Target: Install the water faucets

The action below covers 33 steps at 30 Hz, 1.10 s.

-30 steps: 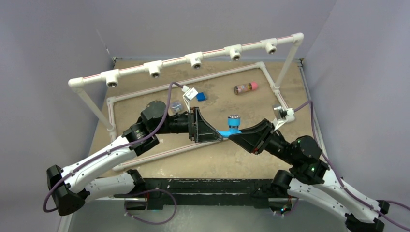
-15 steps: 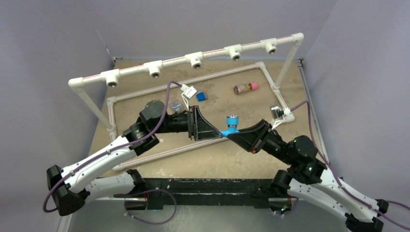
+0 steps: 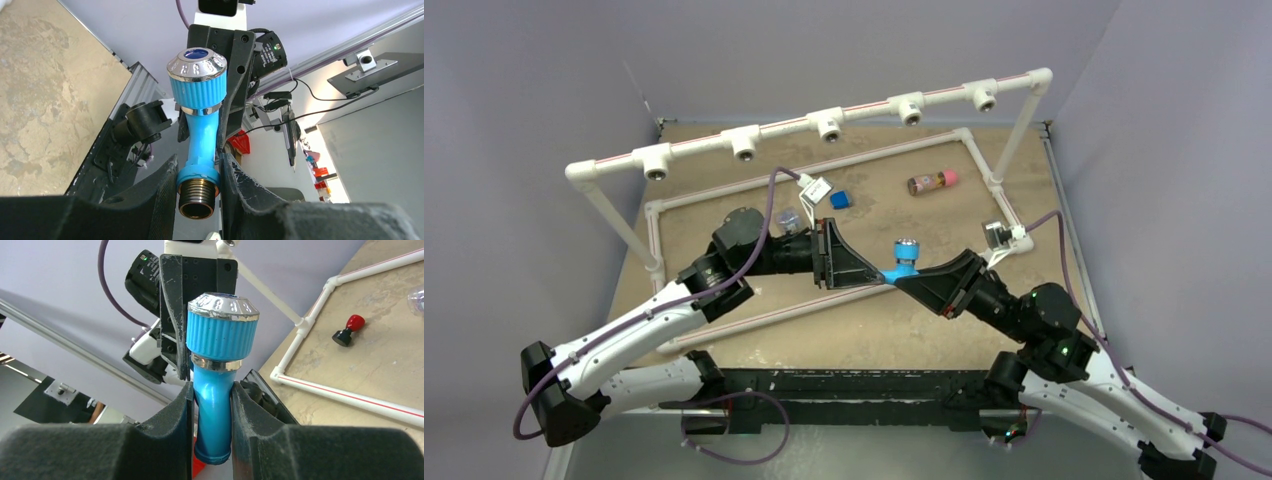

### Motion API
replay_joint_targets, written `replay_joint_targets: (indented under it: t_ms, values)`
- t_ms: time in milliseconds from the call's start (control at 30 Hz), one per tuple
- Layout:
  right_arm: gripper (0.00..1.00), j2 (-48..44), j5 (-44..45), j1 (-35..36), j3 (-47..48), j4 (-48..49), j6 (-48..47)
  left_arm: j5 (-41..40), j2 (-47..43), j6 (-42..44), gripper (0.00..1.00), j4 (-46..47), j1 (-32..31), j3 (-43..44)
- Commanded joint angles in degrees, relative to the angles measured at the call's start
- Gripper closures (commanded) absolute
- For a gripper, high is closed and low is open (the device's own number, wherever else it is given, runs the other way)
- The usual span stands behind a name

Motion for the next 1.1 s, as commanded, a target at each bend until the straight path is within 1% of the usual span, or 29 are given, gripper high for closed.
replay_joint_targets:
  t_ms: [0,33,100,200,300,467,833,933,1000,1033,1067]
  values:
    - [0.75,-1.30,2.54,0.08,0.03,1.07,0.63,0.84,-1.45,-0.50,1.00,3.33,0.26,0.63]
    - [0.69,-1.54,2.61,0.08,0.03,0.94,0.66,0.79,-1.52,-0.67,1.00,3.33,0.26,0.49]
    - [0.60,-1.84,2.68,0.08,0.27,0.76,0.83,0.62,-1.73,-1.00,1.00,3.35,0.27,0.32]
    - [0.52,-2.39,2.76,0.04,0.50,0.49,1.18,0.44,-1.96,-1.52,1.00,3.53,0.29,0.15]
    - [0.49,-3.19,2.80,0.08,0.80,0.05,1.49,0.39,-2.29,-1.91,1.00,3.68,0.27,0.02]
    - [0.49,-3.89,2.35,0.08,1.15,-0.17,1.51,0.57,-2.39,-2.28,1.00,4.07,0.29,-0.27]
    - [0.61,-4.07,1.69,0.08,1.46,0.09,1.16,0.72,-1.97,-2.97,1.00,4.64,0.29,-0.44]
    - [0.66,-4.13,1.71,0.08,1.40,0.13,1.31,0.78,-1.91,-3.14,1.00,4.64,0.29,-0.60]
    - [0.77,-4.13,1.51,0.07,1.34,0.34,1.49,0.74,-1.86,-3.33,1.00,4.71,0.26,-0.82]
    - [0.85,-3.99,1.37,0.08,1.29,0.47,1.50,0.78,-1.80,-3.48,1.00,4.79,0.24,-0.88]
    - [0.97,-3.91,1.38,0.08,1.25,0.49,1.51,0.87,-1.70,-3.67,1.00,4.89,0.28,-0.93]
